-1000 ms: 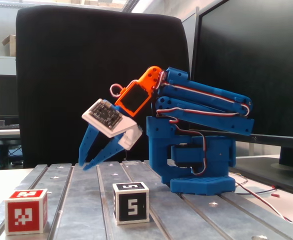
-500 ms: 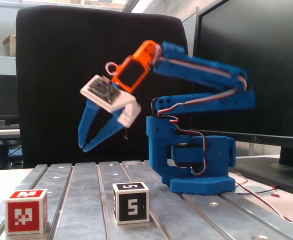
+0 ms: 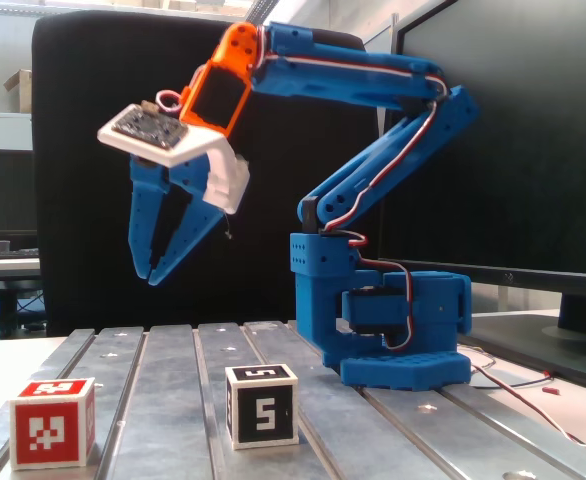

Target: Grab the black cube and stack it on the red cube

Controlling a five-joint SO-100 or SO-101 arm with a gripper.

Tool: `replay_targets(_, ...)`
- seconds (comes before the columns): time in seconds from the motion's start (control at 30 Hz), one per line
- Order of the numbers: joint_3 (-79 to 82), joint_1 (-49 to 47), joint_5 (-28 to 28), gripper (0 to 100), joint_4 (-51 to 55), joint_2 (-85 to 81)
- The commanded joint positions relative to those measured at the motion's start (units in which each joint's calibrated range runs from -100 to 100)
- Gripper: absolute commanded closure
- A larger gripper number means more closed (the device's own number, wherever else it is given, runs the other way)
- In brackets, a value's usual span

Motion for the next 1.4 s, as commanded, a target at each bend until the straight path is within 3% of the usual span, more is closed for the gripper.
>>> replay_targets(0.0, -7.08, -2.29, -2.37, 99, 2.3, 4.7)
replay_targets(0.3, -21.74, -8.86, -9.26, 99, 7.26, 19.41)
replay_targets(0.6, -26.62, -18.46, -16.41, 99, 8.62, 27.26)
replay_targets(0.9, -25.72, -26.66, -19.36, 99, 10.59, 29.18)
replay_targets(1.37, -16.31, -34.78, -19.04, 99, 10.33, 28.43)
